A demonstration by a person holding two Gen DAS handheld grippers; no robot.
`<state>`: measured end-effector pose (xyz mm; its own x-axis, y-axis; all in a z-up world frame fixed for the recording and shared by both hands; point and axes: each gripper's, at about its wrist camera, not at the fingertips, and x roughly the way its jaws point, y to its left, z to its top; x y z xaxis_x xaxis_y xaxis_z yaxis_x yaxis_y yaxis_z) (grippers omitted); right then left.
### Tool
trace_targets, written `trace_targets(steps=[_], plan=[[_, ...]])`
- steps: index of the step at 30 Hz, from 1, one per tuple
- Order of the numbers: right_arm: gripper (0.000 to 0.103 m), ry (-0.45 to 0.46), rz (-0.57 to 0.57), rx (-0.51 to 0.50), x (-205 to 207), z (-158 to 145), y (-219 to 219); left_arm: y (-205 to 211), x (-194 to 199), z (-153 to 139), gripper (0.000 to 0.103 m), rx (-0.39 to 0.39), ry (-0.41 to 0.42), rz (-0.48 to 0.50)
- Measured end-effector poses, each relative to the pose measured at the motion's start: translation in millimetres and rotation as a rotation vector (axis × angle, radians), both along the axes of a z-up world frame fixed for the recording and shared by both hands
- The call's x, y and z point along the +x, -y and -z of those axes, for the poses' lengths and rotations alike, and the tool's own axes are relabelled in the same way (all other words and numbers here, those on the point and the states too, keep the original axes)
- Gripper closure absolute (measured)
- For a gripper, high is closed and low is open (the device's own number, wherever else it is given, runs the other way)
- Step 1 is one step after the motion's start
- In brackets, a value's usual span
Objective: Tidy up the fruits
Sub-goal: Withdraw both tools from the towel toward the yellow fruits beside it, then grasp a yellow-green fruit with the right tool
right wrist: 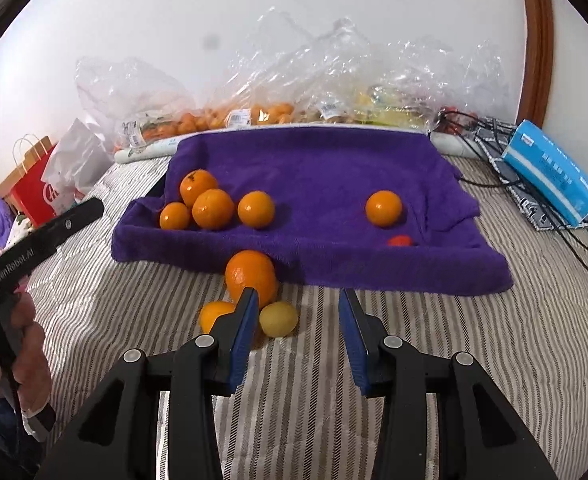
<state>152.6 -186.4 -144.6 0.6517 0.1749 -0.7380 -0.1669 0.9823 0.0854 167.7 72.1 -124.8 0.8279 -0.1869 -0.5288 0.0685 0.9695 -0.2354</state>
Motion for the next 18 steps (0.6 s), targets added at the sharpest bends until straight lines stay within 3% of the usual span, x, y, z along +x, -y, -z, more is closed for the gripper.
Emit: trace_targets(steps=[4,8,18], plan=[[0.062,-0.021,-0.012,0.007,2.5,10.3,-2.5,4.2,-0.2,1.1,0.038,0.002,-0.008,0.019],[0.069,-0.042,-0.016,0.008,9.6,18.8,-2.5,9.2,-1.1,1.1,0.038,0.021,-0.002,0.035],[0.069,-0.074,-0.084,-0.017,22.2,34.5,-10.3,11.2,5.3,8.4,0.038,0.010,-0.033,0.053]])
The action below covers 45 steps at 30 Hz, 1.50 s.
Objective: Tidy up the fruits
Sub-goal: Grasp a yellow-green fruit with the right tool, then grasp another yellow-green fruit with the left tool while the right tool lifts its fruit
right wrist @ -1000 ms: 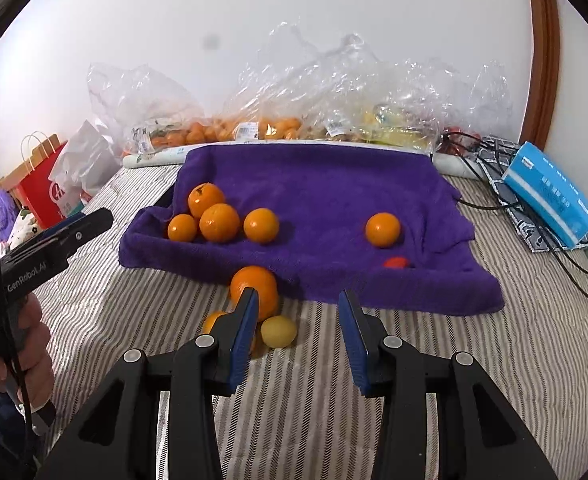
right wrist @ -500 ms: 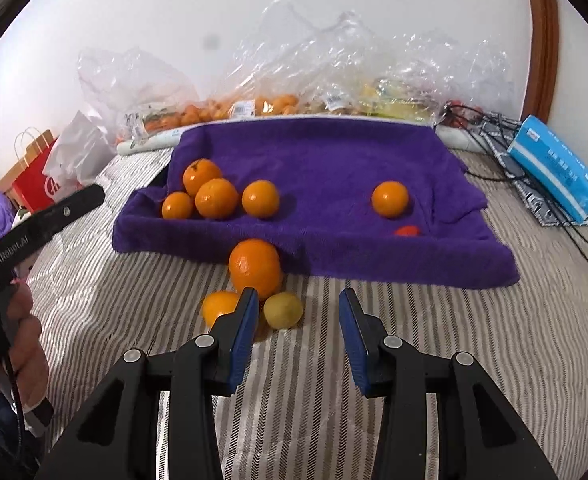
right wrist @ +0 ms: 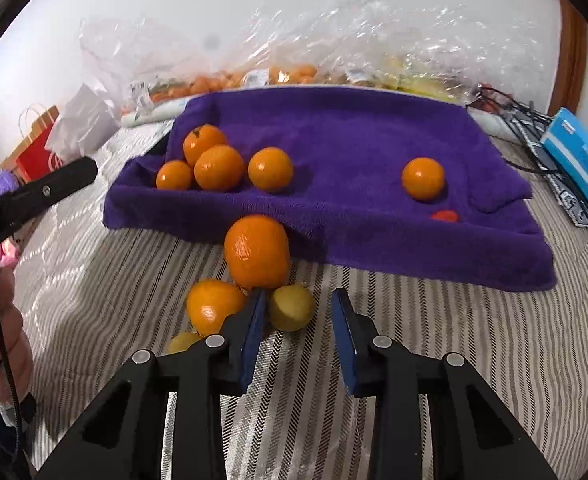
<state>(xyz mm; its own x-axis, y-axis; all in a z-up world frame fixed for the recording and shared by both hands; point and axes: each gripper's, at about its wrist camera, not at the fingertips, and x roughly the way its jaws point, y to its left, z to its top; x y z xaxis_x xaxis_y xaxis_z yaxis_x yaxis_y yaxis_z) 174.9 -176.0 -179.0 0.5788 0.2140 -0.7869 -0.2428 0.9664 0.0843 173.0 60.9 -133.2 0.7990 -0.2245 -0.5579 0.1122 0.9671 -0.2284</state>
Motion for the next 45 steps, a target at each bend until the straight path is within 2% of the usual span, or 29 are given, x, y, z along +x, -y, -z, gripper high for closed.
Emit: trace_targets(steps=[1,3,7,12,16,20,23,27,30,32,35,39,45], plan=[[0.070,-0.006,-0.003,-0.008,0.6,2.4,-0.5,0.7,1.1,1.2,0.038,0.004,-0.005,0.000],[0.080,0.024,-0.003,-0.037,-2.0,2.4,-0.4,3.0,2.8,3.9,0.038,0.008,-0.015,0.007],[0.079,0.038,0.015,-0.002,-6.8,-1.1,13.0,9.6,3.2,8.8,0.038,0.020,-0.026,0.037],[0.079,0.073,0.059,0.014,-19.4,-12.5,36.3,23.0,-1.5,11.7,0.039,0.016,-0.038,0.124],[0.079,0.090,0.090,0.017,-34.2,-21.4,55.9,41.1,-15.7,16.0,0.039,-0.029,-0.078,0.199],[0.079,0.118,0.122,-0.005,-50.6,-28.8,73.1,67.4,-32.2,18.3,0.039,-0.007,-0.089,0.245],[0.079,0.130,0.142,-0.010,-63.0,-32.2,85.6,83.6,-38.0,23.7,0.039,-0.009,-0.132,0.276],[0.079,0.136,0.162,0.001,-77.2,-33.0,102.3,105.9,-39.3,30.0,0.040,0.070,-0.166,0.255],[0.079,0.133,0.171,0.016,-84.4,-31.2,112.8,115.2,-33.5,37.7,0.048,0.083,-0.212,0.230],[0.079,0.134,0.177,0.018,-88.8,-29.5,116.7,119.8,-31.0,39.9,0.066,0.113,-0.225,0.190],[0.079,0.132,0.183,0.027,-93.1,-25.2,121.5,122.0,-34.7,40.8,0.075,0.105,-0.230,0.199],[0.079,0.141,0.200,0.013,-91.4,-18.2,119.9,115.1,-36.8,40.5,0.077,0.082,-0.236,0.163],[0.079,0.142,0.170,0.041,-86.0,-10.8,112.9,118.8,-39.6,40.9,0.075,0.113,-0.235,0.143]])
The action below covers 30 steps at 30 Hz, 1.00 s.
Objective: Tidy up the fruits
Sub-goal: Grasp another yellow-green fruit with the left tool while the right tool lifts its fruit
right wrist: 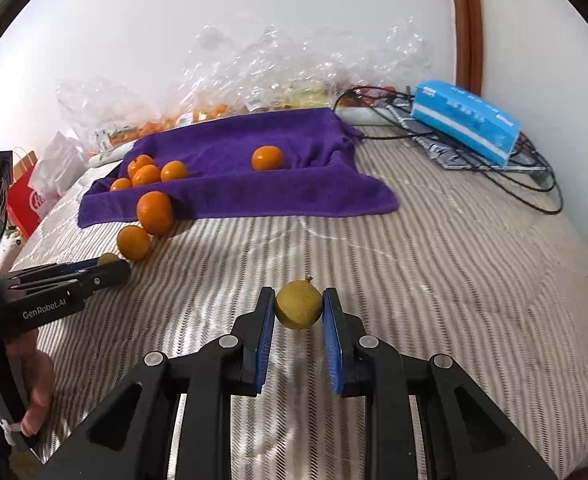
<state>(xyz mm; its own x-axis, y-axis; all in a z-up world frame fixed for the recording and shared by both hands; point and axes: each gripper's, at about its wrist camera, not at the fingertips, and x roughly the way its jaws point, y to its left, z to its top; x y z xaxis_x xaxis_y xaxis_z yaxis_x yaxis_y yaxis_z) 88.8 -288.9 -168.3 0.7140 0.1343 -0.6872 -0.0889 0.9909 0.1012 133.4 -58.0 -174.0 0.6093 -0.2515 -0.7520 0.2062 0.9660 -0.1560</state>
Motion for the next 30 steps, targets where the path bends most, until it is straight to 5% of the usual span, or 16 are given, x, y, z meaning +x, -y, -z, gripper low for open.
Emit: trace_targets(steps=[14,30], plan=[[0.079,0.020,-0.035,-0.037,-3.6,-1.4,-6.0,-27.0,-6.5,-0.5,0.077,-0.188,0.037,-0.034],[0.079,0.009,-0.069,-0.023,2.2,-12.6,-15.4,-39.8,-11.8,-12.6,0.077,-0.244,0.084,-0.044]])
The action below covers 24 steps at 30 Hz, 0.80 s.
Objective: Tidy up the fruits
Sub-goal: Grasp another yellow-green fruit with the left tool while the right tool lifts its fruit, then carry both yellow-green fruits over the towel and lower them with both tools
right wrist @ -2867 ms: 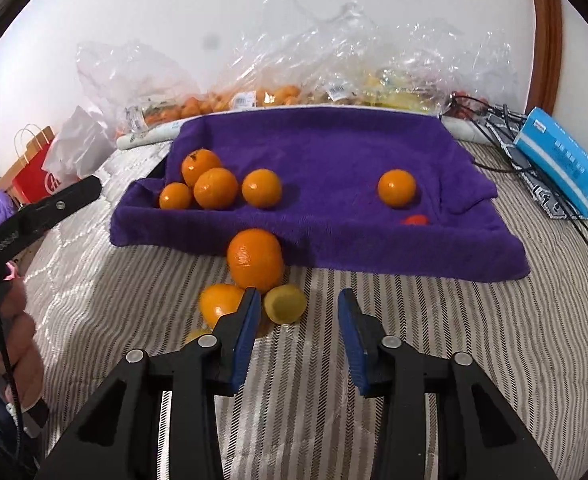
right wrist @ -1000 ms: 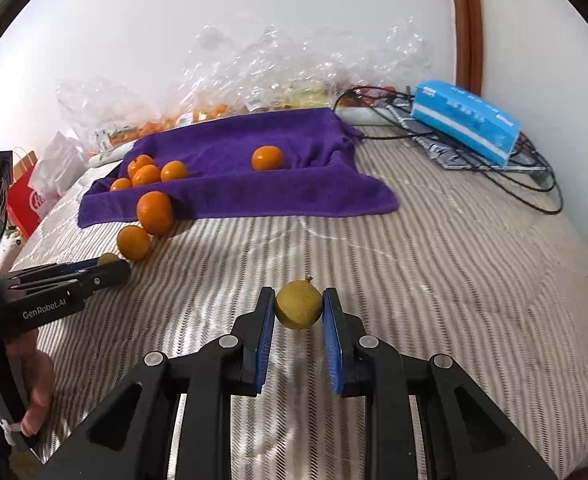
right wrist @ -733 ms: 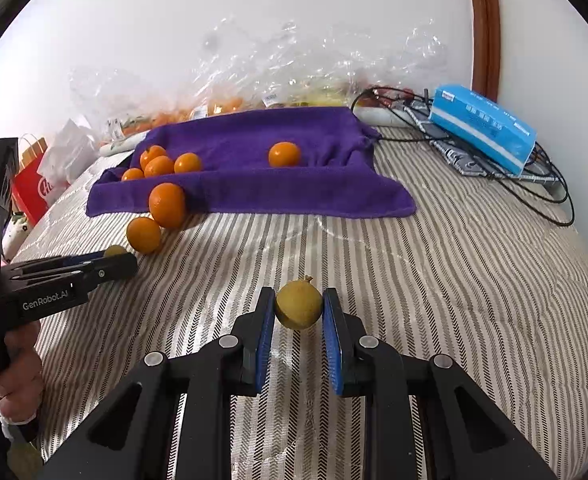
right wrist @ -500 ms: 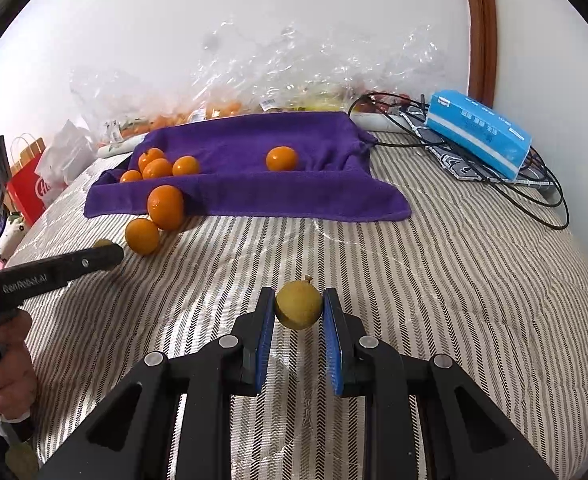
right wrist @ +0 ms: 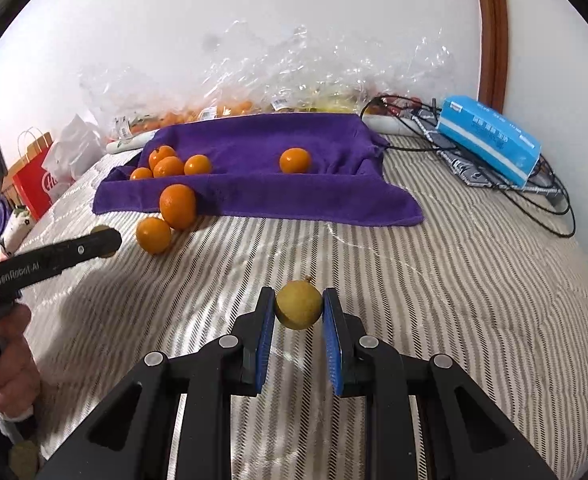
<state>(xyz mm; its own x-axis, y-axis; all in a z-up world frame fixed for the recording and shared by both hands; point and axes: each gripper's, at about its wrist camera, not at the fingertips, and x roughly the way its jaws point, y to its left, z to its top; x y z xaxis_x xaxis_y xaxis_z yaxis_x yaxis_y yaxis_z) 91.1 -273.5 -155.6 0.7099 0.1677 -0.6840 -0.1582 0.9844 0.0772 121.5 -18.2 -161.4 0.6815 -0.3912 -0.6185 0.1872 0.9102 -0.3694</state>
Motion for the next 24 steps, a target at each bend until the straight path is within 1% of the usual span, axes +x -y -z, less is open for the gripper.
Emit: trace_targets(steps=[2,5,8,10,12,13,19,22,24], plan=[[0.079,0.032,-0.017,-0.009,1.1,-12.8,-5.9,-6.6,0.1,-7.6,0.077,-0.014,0.009,0.005],[0.079,0.094,-0.050,-0.020,6.7,-39.1,-18.8,-15.7,5.0,-27.4,0.077,0.038,0.038,-0.025],[0.079,0.138,-0.077,-0.011,18.4,-61.9,-30.9,-28.1,16.3,-49.7,0.077,0.038,0.072,-0.049],[0.079,0.173,-0.087,-0.009,29.1,-74.4,-37.7,-35.3,25.9,-62.6,0.077,0.061,0.101,-0.076],[0.079,0.191,-0.089,-0.005,41.8,-83.1,-43.3,-39.5,35.6,-73.6,0.077,0.108,0.136,-0.116],[0.079,0.197,-0.089,0.003,48.2,-86.9,-45.4,-39.9,39.1,-76.9,0.077,0.118,0.147,-0.126],[0.079,0.227,-0.091,0.028,87.6,-102.0,-52.6,-45.1,73.7,-95.4,0.077,0.119,0.198,-0.155],[0.079,0.234,-0.091,0.045,108.0,-108.2,-53.3,-44.3,91.6,-98.9,0.077,0.113,0.211,-0.152],[0.079,0.235,-0.085,0.050,117.3,-108.2,-53.7,-41.5,107.3,-95.5,0.077,0.133,0.208,-0.158]])
